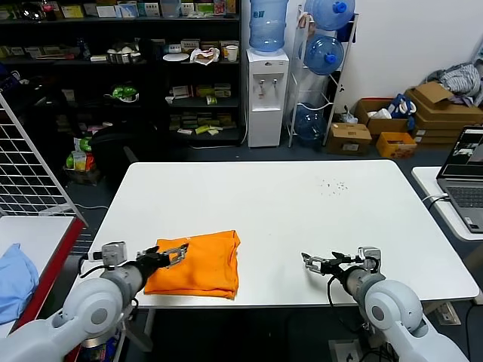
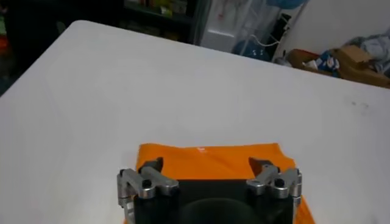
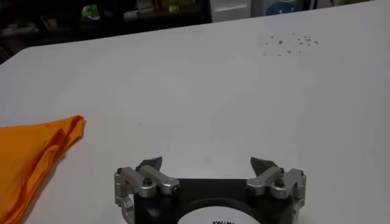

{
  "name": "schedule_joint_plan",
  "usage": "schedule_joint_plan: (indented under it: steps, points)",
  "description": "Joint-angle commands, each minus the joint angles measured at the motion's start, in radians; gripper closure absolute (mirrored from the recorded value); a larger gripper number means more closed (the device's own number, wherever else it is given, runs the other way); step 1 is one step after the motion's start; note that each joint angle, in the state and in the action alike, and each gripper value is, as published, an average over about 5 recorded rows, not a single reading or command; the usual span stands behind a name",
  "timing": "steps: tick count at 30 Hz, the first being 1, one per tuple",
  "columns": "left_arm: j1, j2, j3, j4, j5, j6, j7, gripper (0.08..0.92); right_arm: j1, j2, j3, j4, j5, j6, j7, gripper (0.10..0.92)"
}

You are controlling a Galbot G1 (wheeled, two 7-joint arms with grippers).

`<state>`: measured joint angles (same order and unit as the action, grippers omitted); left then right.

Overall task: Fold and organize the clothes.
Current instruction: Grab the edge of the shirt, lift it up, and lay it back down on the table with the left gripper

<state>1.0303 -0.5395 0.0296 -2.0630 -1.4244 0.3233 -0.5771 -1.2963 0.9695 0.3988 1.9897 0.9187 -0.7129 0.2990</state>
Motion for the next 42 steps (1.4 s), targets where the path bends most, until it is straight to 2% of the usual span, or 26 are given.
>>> schedule_joint_plan:
  steps: [1,3,10,24,28,42]
  points:
    - [0.105,0.131,-0.082,0.193,0.086,-0.013,0.359,0.114,-0.014,-0.003,0.011,0.007,0.000,0.002,-0.004,0.104]
    - [0.097,0.126,-0.071,0.207,0.093,-0.011,0.384,0.088,-0.020,-0.005,0.018,0.008,-0.001,0.003,-0.006,0.104]
    - [0.086,0.113,-0.058,0.242,0.102,-0.001,0.406,0.079,-0.024,-0.002,0.021,0.003,-0.002,0.005,-0.008,0.104]
    - [0.070,0.089,-0.020,0.241,0.128,0.011,0.390,0.091,-0.014,-0.001,0.013,-0.007,-0.002,0.004,-0.007,0.104]
    - [0.070,0.085,-0.016,0.237,0.131,0.012,0.392,0.177,-0.015,-0.003,0.016,-0.006,-0.001,0.005,-0.007,0.104]
    - [0.074,0.072,-0.016,0.222,0.134,0.010,0.383,0.585,-0.015,-0.004,0.015,-0.004,-0.001,0.005,-0.007,0.104]
